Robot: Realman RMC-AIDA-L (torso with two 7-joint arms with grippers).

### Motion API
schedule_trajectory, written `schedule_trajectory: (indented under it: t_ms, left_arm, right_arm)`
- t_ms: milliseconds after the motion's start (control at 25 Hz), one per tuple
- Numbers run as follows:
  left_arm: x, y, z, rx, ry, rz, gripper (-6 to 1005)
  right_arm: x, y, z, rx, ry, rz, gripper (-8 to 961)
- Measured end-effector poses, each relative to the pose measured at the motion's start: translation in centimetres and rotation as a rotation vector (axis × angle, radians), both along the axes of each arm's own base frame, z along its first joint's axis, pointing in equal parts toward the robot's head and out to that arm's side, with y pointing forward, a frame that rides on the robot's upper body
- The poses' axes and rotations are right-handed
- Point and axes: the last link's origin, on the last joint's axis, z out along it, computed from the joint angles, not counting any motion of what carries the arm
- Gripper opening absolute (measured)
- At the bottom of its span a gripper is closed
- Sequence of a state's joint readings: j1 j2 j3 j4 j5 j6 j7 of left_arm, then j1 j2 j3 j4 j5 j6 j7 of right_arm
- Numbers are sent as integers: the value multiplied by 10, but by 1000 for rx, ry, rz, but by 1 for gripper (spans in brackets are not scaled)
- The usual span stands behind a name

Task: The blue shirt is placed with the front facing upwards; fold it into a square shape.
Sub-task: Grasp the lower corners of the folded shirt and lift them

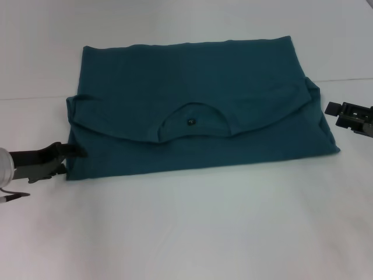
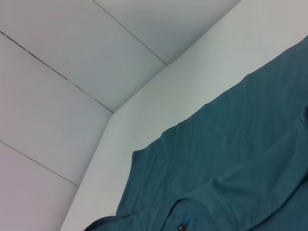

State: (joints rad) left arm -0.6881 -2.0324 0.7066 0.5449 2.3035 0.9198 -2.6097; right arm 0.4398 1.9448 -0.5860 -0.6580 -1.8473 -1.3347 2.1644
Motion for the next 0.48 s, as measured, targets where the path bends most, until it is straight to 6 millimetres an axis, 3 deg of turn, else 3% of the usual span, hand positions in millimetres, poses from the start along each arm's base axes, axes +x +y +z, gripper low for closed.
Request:
schedule_trajectory:
  t_ms: [480]
  left_arm:
    - [4,1,2,7,4,-17,705]
  right_arm:
    - [1,-1,1,2,-1,-4,717]
